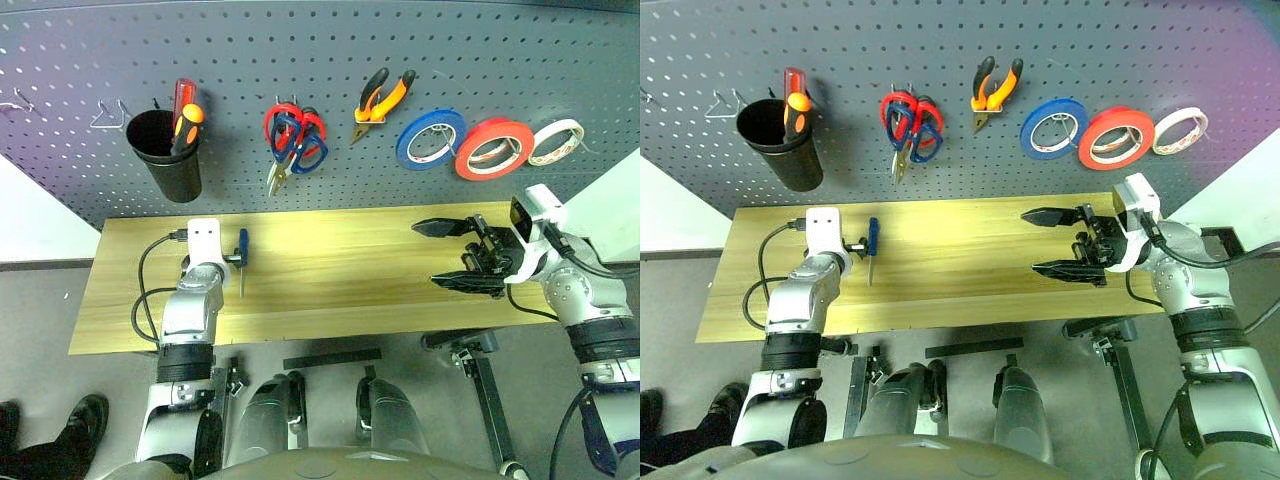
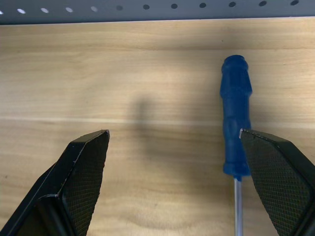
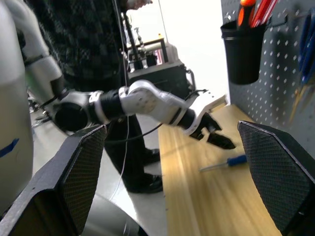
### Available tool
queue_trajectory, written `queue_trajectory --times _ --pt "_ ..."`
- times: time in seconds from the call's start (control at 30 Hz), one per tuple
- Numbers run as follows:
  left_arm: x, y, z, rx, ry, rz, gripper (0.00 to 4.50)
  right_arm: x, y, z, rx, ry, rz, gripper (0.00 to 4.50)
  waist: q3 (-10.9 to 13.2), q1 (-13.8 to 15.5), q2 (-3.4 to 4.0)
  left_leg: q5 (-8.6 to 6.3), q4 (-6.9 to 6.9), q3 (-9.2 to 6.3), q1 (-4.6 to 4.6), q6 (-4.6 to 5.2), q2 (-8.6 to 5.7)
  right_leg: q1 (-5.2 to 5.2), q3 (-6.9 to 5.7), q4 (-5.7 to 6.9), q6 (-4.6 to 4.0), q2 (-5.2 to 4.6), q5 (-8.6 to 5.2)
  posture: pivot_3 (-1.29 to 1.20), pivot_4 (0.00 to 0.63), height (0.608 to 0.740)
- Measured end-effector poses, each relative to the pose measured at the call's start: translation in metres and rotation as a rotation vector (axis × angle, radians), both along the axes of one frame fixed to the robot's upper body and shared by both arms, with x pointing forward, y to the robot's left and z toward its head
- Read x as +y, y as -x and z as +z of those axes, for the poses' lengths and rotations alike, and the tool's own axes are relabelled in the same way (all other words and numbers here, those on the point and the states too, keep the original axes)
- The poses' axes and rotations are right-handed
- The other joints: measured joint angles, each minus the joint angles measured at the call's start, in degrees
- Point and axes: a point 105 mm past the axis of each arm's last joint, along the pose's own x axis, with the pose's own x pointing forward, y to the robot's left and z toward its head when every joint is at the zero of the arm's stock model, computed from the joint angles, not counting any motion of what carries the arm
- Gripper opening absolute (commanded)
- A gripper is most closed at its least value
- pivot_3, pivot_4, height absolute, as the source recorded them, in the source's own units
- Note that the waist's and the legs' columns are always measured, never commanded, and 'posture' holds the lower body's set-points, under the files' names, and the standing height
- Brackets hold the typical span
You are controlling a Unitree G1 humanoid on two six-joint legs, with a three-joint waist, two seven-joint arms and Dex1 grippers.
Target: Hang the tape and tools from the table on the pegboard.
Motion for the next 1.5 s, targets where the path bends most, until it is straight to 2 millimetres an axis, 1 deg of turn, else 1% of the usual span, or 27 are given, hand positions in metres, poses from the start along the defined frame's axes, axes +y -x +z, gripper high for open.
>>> queue_trajectory --times 0.2,0.3,0.4,0.5,0.67,0.9,0.97,1.1,1.2,1.3,1.4,1.5 --pt "-0.006 -0.004 -0.013 0.058 0.028 -0.019 4.44 -0.003 0.0 -0.001 -0.046 0.034 -0.016 4.5 0.02 0.07 -0.01 -0.01 -0.01 0.01 0.0 0.0 0.0 0.0 0.01 -0.01 0.0 -0.03 0.0 -0.21 0.271 0.74" --pt "-0.01 -0.008 -0.012 0.064 0.016 -0.033 4.44 -0.003 0.0 -0.003 -0.058 0.054 -0.022 4.5 0.02 0.04 -0.01 -0.01 -0.01 0.01 0.0 0.0 0.0 -0.01 0.04 -0.02 0.0 -0.04 0.0 -0.21 0.273 0.74" --pt "-0.015 -0.012 -0.006 0.054 0.003 -0.051 4.44 -0.003 0.0 -0.004 -0.059 0.062 -0.024 4.5 0.02 0.03 -0.01 -0.02 -0.03 0.01 0.0 0.0 0.0 -0.01 0.04 -0.03 0.0 -0.05 0.0 -0.22 0.276 0.74" --pt "-0.016 -0.015 -0.003 0.047 0.0 -0.053 4.44 -0.003 0.0 -0.005 -0.059 0.071 -0.025 4.5 0.03 -0.02 -0.01 -0.02 -0.06 0.01 0.0 0.0 0.0 -0.03 0.05 -0.04 0.0 -0.06 0.0 -0.22 0.277 0.74" --pt "-0.022 -0.015 -0.01 0.078 -0.013 -0.077 4.44 -0.005 -0.003 -0.01 -0.042 0.094 -0.044 4.5 0.04 0.01 -0.01 -0.03 -0.08 0.03 0.0 0.01 0.0 -0.04 0.05 -0.07 0.0 -0.08 0.0 -0.22 0.283 0.74" --pt "-0.024 -0.018 -0.016 0.122 -0.051 -0.096 4.44 -0.005 -0.012 -0.02 -0.031 0.146 -0.078 4.5 0.07 0.02 0.0 -0.04 -0.14 0.07 0.0 0.03 0.0 -0.08 0.05 -0.09 0.0 -0.1 0.0 -0.23 0.287 0.74" --pt "-0.027 -0.019 -0.015 0.121 -0.056 -0.107 4.44 -0.003 -0.013 -0.023 -0.024 0.146 -0.078 4.5 0.1 0.01 0.02 -0.05 -0.14 0.1 -0.01 0.04 -0.01 -0.09 0.05 -0.09 0.0 -0.12 0.0 -0.23 0.287 0.74" --pt "-0.029 -0.023 -0.01 0.099 -0.065 -0.115 4.44 -0.002 -0.013 -0.023 -0.026 0.14 -0.079 4.5 0.15 -0.02 0.02 -0.05 -0.15 0.11 -0.01 0.04 -0.01 -0.1 0.05 -0.1 0.0 -0.13 0.0 -0.23 0.29 0.74" --pt "-0.028 -0.023 -0.013 0.105 -0.067 -0.116 4.44 -0.004 -0.014 -0.022 -0.031 0.135 -0.086 4.5 0.17 -0.04 0.03 -0.06 -0.17 0.12 -0.01 0.04 0.0 -0.12 0.05 -0.1 0.0 -0.13 0.0 -0.23 0.291 0.74" --pt "-0.027 -0.024 -0.016 0.118 -0.072 -0.113 3.91 -0.004 -0.014 -0.022 -0.032 0.141 -0.088 4.5 0.21 -0.01 0.03 -0.06 -0.18 0.13 -0.01 0.05 0.0 -0.14 0.05 -0.1 0.0 -0.14 0.0 -0.23 0.294 0.74" --pt "-0.026 -0.025 -0.018 0.139 -0.072 -0.123 2.96 -0.005 -0.014 -0.022 -0.031 0.145 -0.091 4.5 0.24 -0.02 0.04 -0.06 -0.2 0.17 -0.01 0.05 -0.01 -0.17 0.05 -0.1 0.0 -0.17 0.0 -0.23 0.295 0.74" --pt "-0.029 -0.025 -0.021 0.158 -0.071 -0.147 1.96 -0.006 -0.014 -0.021 -0.033 0.141 -0.097 4.5 0.25 -0.02 0.04 -0.08 -0.24 0.22 -0.01 0.07 0.0 -0.19 0.05 -0.11 0.0 -0.19 0.0 -0.23 0.296 0.74"
